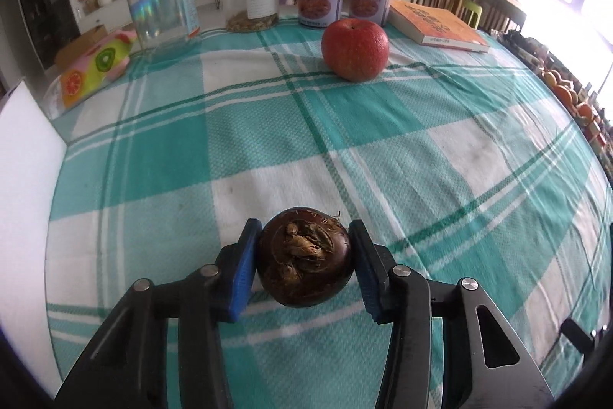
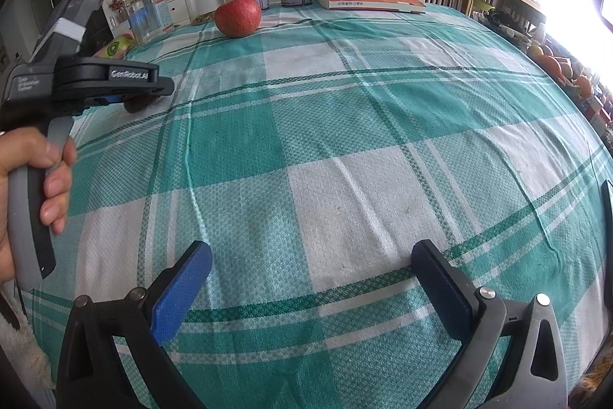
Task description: Organize fruits
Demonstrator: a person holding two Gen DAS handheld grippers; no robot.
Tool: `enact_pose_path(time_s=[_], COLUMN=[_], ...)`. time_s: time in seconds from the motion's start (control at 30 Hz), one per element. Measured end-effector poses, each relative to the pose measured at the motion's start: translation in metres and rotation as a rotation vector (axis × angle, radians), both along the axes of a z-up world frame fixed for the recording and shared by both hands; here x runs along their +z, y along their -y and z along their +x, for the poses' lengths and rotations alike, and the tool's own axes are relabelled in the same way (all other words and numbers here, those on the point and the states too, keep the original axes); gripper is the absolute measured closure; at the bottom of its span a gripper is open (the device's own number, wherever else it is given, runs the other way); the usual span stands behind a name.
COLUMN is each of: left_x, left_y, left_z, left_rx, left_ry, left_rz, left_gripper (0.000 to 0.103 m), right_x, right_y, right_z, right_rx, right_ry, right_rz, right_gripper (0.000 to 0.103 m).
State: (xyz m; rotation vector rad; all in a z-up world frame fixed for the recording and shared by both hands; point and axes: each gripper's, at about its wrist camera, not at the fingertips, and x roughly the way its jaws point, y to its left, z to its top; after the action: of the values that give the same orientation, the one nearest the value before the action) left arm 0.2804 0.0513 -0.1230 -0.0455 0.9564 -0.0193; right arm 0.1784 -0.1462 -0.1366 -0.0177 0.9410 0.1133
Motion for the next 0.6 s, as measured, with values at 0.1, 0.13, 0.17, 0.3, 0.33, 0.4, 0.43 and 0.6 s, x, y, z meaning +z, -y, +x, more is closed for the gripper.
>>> enact_pose_path(time_s=[0.1,0.13,0.17,0.3,0.33,0.4,0.43,0.6], left_x=[-0.003,-0.004,-0.006,-0.005,-0.006,-0.009,-0.011,-0.017], left_y=[-0.003,-0.003,-0.005,-0.008,-0.008,-0.006,-0.005,-0.007], left_z=[-0.035,-0.046,-0.056,-0.087,-0.09,-0.092,-0.091,-0.087], left_rx=[-0.004,0.001,0.005,0.031,0.038,0.035,0.037,0.043], left_ry=[-0.008,-0.01,-0.011,0.011,0.015,0.028,0.026,0.025], left_rz=[0.012,0.011,0.005,0.005,0.009,0.025,0.04,0.05], left_gripper=[0.055,0.055,0.055,0.054,0.053,0.026,0.018,0.005], right_x=[0.0,0.0,0.0,0.0,0.001,0.001,0.001,0.001], right_y=[0.0,0.0,0.0,0.001,0.001,0.001,0.001,0.001], right_z=[0.0,-0.001,-0.001,0.0,0.0,0.0,-0.001,-0.001], right_rx=[0.0,0.001,0.001,0.002,0.002,0.002,0.002,0.002], right_ry=[0.0,0.0,0.0,0.002,0.003,0.002,0.002,0.004], right_rz=[-0.001,0.0,0.0,0.007,0.008,0.007,0.007,0.011], right_gripper=[0.0,0.0,0.0,0.0,0.0,0.0,0.0,0.0])
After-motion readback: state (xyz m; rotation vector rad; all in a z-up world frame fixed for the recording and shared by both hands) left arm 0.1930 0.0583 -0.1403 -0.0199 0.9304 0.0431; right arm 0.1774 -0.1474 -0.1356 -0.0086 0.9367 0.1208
